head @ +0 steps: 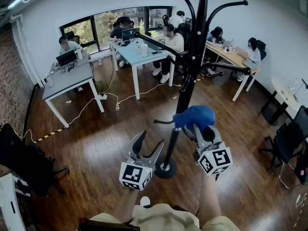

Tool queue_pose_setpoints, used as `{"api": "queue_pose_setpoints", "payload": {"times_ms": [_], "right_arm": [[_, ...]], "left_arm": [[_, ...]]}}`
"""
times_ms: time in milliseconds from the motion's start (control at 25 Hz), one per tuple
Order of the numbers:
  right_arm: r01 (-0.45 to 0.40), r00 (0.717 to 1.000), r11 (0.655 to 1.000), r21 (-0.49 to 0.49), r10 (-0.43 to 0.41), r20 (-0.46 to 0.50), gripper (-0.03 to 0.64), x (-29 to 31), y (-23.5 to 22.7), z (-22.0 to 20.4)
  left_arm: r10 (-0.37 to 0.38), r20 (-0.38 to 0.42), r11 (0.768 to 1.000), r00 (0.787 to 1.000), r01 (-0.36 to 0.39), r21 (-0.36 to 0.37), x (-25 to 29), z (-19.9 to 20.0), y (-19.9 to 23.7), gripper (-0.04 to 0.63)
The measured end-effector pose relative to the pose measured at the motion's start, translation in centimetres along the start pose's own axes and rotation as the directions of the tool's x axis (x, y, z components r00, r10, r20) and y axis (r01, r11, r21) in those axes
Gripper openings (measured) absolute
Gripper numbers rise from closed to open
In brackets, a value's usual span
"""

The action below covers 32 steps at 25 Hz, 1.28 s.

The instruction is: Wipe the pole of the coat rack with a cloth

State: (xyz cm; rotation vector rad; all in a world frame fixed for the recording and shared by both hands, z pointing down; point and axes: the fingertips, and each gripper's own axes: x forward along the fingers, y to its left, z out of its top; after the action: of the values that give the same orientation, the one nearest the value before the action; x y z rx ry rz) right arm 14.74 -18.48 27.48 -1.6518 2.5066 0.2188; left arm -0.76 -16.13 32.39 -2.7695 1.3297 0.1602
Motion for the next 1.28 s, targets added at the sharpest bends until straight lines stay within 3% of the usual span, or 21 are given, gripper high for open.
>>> {"api": "queue_pose_setpoints", "payload": {"times_ms": [120, 280, 480, 640, 760, 880, 1040, 1200, 1280], "right_arm": [[-0.001, 1.0, 0.996, -0.094, 0.002, 0.004, 0.071, 3.9, 0.2, 2.6], [0.017, 1.0, 0.994, -0.106, -0.019, -0.016, 0.071, 8.4, -1.4, 4.1], [0.034, 0.998, 0.999, -0.012, -0.035, -0.045, 0.07, 10.7, -4.3, 2.8], [0.01, 0.999, 0.996, -0.085, -0.013, -0.04, 0.067, 10.8, -4.2, 2.3], [0.031, 0.993, 0.996, -0.079, -0.04, -0.114, 0.067, 10.2, -4.3, -0.5], [0.041, 0.977, 0.999, -0.017, -0.044, -0.207, 0.067, 9.7, -4.1, -4.5], [0.046, 0.95, 0.997, -0.054, -0.061, -0.307, 0.069, 9.4, -4.0, -7.8], [0.012, 0.903, 0.995, -0.101, -0.055, -0.426, 0.069, 9.1, -3.7, -11.2], [-0.02, 0.866, 0.994, -0.108, -0.037, -0.499, 0.069, 8.8, -3.5, -13.2]], "left_arm": [[-0.006, 0.003, 1.0, 1.0, 0.006, -0.03, 0.6, -0.3, 2.1, 0.264], [0.009, -0.008, 0.998, 1.0, -0.009, -0.059, 2.3, -1.2, 3.7, 0.261], [0.028, -0.005, 0.999, 1.0, -0.029, -0.037, 3.3, -0.8, 3.8, 0.262], [0.083, -0.003, 0.995, 0.997, -0.083, -0.051, 3.7, -1.2, 4.1, 0.261], [0.103, -0.03, 0.992, 0.994, -0.105, -0.068, 4.0, -2.8, 4.1, 0.261], [0.117, -0.039, 0.99, 0.992, -0.12, -0.075, 4.0, -3.4, 4.2, 0.261], [0.126, -0.052, 0.988, 0.991, -0.13, -0.079, 4.0, -4.0, 4.7, 0.261], [0.136, -0.065, 0.986, 0.989, -0.141, -0.085, 3.6, -4.6, 5.4, 0.259], [0.135, -0.067, 0.986, 0.989, -0.14, -0.088, 3.4, -4.7, 5.6, 0.258]]}}
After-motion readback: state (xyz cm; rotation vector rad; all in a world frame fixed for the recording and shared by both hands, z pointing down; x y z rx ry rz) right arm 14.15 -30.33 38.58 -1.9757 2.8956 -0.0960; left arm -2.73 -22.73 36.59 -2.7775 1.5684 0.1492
